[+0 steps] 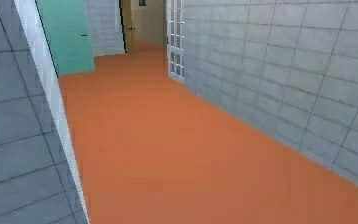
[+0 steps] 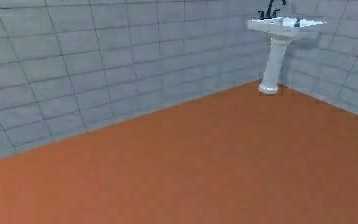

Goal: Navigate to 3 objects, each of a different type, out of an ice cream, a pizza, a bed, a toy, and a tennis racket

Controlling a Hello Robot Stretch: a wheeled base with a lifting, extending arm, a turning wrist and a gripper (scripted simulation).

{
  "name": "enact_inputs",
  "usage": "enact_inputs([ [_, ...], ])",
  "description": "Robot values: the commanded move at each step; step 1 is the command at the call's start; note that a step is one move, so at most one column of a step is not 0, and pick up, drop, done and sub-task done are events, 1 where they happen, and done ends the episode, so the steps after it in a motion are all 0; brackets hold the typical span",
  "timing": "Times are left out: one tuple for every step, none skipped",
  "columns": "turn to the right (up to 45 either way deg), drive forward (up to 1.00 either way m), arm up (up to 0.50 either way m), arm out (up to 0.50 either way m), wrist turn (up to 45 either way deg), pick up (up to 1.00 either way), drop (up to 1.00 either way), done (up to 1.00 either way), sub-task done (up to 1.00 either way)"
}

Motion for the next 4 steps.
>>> enact_inputs([
  [0.0,0.90,0.00,0.00,0.0,0.00,0.00,0.00,0.00],
  [-12.0,0.00,0.00,0.00,0.0,0.00,0.00,0.00,0.00],
  [0.0,1.00,0.00,0.00,0.0,0.00,0.00,0.00,0.00],
  [0.0,1.00,0.00,0.00,0.0,0.00,0.00,0.00,0.00],
])
